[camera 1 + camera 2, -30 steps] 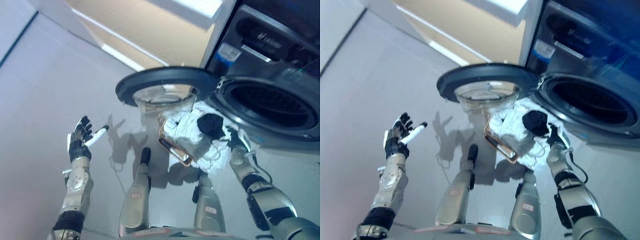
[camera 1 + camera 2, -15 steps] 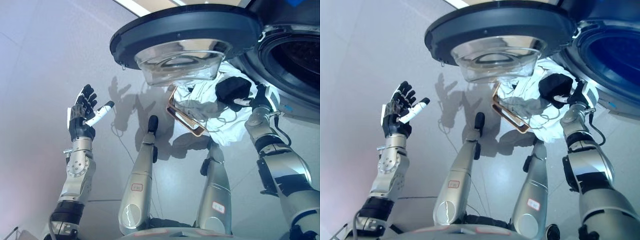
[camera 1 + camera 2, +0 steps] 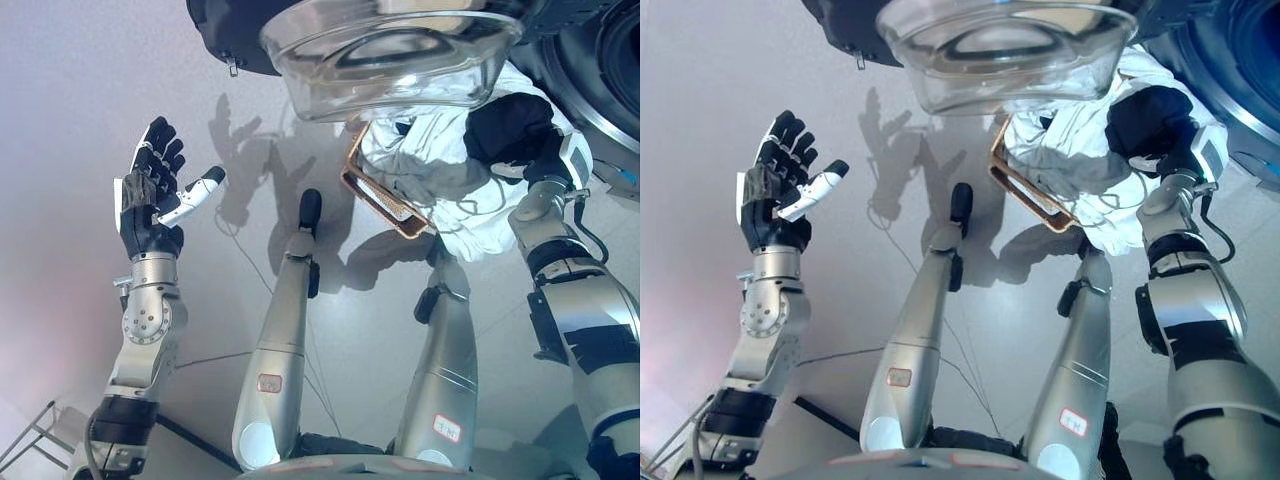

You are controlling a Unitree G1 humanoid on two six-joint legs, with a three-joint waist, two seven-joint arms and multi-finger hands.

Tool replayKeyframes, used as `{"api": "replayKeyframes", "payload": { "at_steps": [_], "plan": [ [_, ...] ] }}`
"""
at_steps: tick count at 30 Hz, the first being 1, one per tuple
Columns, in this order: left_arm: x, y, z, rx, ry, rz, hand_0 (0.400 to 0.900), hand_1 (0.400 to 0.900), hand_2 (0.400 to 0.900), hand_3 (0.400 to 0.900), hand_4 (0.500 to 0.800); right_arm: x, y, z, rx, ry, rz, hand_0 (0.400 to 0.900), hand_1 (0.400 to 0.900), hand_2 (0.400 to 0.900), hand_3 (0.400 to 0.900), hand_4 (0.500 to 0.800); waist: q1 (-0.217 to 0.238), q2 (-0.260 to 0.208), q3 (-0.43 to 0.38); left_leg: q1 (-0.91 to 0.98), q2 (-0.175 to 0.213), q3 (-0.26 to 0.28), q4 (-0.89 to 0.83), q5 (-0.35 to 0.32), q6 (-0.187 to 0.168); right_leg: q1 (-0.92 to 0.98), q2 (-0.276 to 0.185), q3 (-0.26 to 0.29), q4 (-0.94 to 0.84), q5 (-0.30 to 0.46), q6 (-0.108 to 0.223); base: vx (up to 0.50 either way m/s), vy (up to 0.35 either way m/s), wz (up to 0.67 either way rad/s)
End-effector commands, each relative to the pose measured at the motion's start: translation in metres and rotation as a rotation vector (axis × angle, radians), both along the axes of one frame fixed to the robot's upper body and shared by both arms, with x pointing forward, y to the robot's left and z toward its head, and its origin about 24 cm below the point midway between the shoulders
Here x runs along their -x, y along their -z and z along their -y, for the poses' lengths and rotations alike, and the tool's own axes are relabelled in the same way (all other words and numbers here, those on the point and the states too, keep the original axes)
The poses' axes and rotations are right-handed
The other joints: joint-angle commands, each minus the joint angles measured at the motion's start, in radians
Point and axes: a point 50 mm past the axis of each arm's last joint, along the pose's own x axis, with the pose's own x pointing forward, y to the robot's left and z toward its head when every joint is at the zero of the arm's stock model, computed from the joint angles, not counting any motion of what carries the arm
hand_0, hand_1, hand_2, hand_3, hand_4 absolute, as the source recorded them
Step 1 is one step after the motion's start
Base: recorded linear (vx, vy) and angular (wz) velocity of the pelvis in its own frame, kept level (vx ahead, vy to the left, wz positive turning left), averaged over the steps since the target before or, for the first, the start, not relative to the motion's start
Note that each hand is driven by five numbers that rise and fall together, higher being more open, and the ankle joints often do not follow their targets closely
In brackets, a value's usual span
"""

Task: Put the clothes in the basket into the washing machine.

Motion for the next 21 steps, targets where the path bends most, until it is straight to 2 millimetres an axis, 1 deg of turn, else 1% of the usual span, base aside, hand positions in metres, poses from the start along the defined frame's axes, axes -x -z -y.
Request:
{"api": "replayKeyframes", "payload": {
  "at_steps": [1,2,3,4,9,12,18,19,20,21],
  "plan": [
    [0.024,-0.035,-0.013,0.015,-0.065,0.225,0.9,0.9,0.9,0.9,0.8,0.011,-0.018,0.025,0.089,0.081,0.029,0.604,0.604,0.604,0.604,0.622,0.007,0.046,-0.022,-0.035,-0.084,0.024,-0.051,-0.032,0.097,-0.058,0.058,-0.018,0.219,-0.148,-0.065,0.0,0.0,0.0],
    [0.024,-0.035,-0.013,0.015,-0.065,0.227,0.9,0.9,0.9,0.9,0.8,0.011,-0.019,0.025,0.089,0.081,0.03,0.604,0.604,0.604,0.604,0.622,0.008,0.046,-0.022,-0.038,-0.085,0.024,-0.049,-0.032,0.097,-0.061,0.058,-0.017,0.221,-0.149,-0.065,-0.02,0.013,-0.03],
    [0.025,-0.036,-0.013,0.021,-0.062,0.234,0.9,0.9,0.9,0.9,0.8,0.009,-0.02,0.022,0.088,0.067,0.041,0.406,0.406,0.406,0.406,0.504,0.006,0.047,-0.022,-0.06,-0.082,0.026,-0.039,-0.032,0.098,-0.085,0.058,-0.016,0.23,-0.15,-0.068,0.0,0.0,0.0],
    [0.025,-0.036,-0.014,0.021,-0.062,0.235,0.9,0.9,0.9,0.9,0.8,0.009,-0.02,0.022,0.088,0.066,0.042,0.4,0.4,0.4,0.4,0.5,0.006,0.046,-0.022,-0.062,-0.083,0.026,-0.038,-0.032,0.098,-0.088,0.058,-0.015,0.232,-0.151,-0.068,-0.02,0.016,-0.04],
    [0.026,-0.039,-0.014,0.019,-0.067,0.246,0.9,0.9,0.9,0.9,0.8,0.003,-0.03,0.012,0.093,0.037,0.091,0.4,0.4,0.4,0.4,0.5,0.002,0.045,-0.022,-0.09,-0.081,0.032,-0.039,-0.028,0.097,-0.125,0.06,-0.011,0.233,-0.149,-0.071,-0.02,0.014,-0.06],
    [0.026,-0.04,-0.016,0.024,-0.074,0.253,0.9,0.9,0.9,0.9,0.8,0.001,-0.032,0.008,0.085,0.026,0.113,0.4,0.4,0.4,0.4,0.5,0.0,0.045,-0.022,-0.096,-0.082,0.036,-0.047,-0.023,0.095,-0.133,0.062,-0.005,0.224,-0.144,-0.071,-0.03,0.016,-0.05],
    [0.024,-0.038,-0.02,0.025,-0.087,0.243,0.9,0.9,0.9,0.9,0.8,-0.002,-0.032,0.0,0.022,-0.014,0.171,0.4,0.4,0.4,0.4,0.5,-0.011,0.042,-0.022,-0.08,-0.082,0.041,-0.051,-0.018,0.095,-0.122,0.069,-0.005,0.222,-0.144,-0.078,-0.02,0.005,-0.03],
    [0.023,-0.037,-0.022,0.028,-0.092,0.24,0.9,0.9,0.9,0.9,0.8,-0.003,-0.033,-0.003,-0.012,-0.025,0.202,0.4,0.4,0.4,0.4,0.5,-0.015,0.04,-0.022,-0.072,-0.08,0.043,-0.057,-0.015,0.094,-0.115,0.07,-0.005,0.216,-0.141,-0.078,-0.02,-0.015,-0.05],
    [0.021,-0.035,-0.023,0.046,-0.103,0.232,0.9,0.9,0.9,0.9,0.8,-0.005,-0.033,-0.01,-0.082,-0.054,0.268,0.4,0.4,0.4,0.4,0.5,-0.022,0.036,-0.022,-0.048,-0.076,0.048,-0.076,-0.01,0.093,-0.095,0.073,-0.005,0.197,-0.138,-0.078,-0.03,-0.027,-0.07],
    [0.018,-0.031,-0.025,0.059,-0.113,0.215,0.9,0.9,0.9,0.9,0.8,-0.006,-0.032,-0.015,-0.187,-0.08,0.341,0.4,0.4,0.4,0.4,0.5,-0.028,0.033,-0.022,-0.027,-0.072,0.05,-0.091,-0.004,0.09,-0.075,0.075,-0.004,0.182,-0.135,-0.078,-0.02,-0.025,-0.06]
  ]
}}
